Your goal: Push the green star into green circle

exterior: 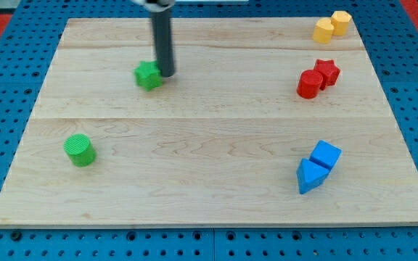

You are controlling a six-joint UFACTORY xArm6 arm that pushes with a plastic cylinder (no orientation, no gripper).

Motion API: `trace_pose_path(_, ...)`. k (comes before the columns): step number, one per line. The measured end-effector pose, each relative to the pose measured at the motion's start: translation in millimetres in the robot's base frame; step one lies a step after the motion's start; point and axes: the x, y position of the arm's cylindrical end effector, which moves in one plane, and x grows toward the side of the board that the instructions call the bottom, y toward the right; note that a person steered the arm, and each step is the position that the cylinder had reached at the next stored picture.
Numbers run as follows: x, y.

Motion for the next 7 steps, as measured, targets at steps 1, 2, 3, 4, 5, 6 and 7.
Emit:
trace_pose_path(1,18.4,-74.9)
trace_pose_path(2,-27.7,-84.3)
trace_pose_path(3,8.2,-105.3)
trace_pose_path(4,59.5,-100.9)
trace_pose_path(5,55.3,-107.0)
trace_pose_path(6,20.4,-134.4)
trace_pose_path(7,65.1,-168.1)
